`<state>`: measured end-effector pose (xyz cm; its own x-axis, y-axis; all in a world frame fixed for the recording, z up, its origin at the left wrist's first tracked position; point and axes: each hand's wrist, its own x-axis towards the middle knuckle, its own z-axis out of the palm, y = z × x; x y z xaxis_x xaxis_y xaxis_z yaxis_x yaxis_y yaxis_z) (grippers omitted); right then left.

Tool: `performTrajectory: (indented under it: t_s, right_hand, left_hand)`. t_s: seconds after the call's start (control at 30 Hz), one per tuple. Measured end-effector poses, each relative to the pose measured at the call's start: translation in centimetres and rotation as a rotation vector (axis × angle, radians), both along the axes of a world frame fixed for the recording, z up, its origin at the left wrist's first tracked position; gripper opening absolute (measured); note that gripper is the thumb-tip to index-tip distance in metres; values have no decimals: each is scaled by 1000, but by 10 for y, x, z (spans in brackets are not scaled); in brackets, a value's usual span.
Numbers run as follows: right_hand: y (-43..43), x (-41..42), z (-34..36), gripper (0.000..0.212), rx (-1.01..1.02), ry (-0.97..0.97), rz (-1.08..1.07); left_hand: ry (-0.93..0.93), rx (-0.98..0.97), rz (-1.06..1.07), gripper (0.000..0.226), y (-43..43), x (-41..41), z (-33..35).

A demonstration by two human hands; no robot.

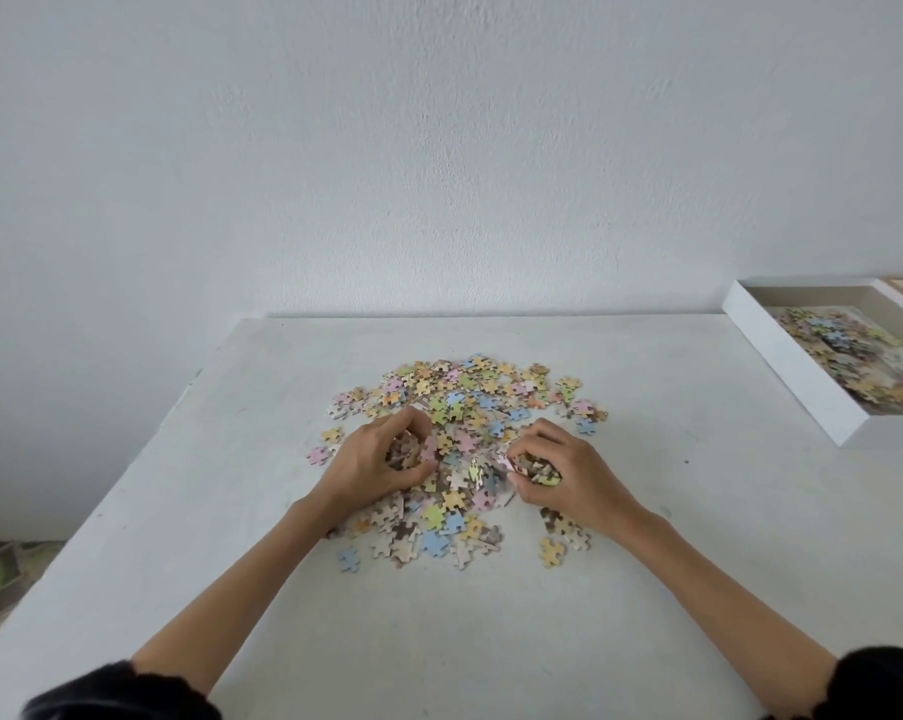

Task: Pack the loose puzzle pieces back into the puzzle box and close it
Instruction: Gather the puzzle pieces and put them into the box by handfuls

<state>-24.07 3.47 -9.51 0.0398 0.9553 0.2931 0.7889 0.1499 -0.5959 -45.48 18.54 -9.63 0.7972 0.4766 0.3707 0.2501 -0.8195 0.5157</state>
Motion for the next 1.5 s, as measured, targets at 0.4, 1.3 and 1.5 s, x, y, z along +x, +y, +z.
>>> performTrajectory:
  t_s: [0.4,1.3,1.5]
  right_hand:
    - [10,16,18,18,162,259,-59]
    - [-69,230,100,4,365,215,-139]
    - [-93,300,100,10,356,193,-200]
  left_hand:
    - [-238,-140,-35,30,-6,20,27]
    - [-267,-112,-80,21,-105,234,80]
    - [-279,-199,-116,22,-133,305,83]
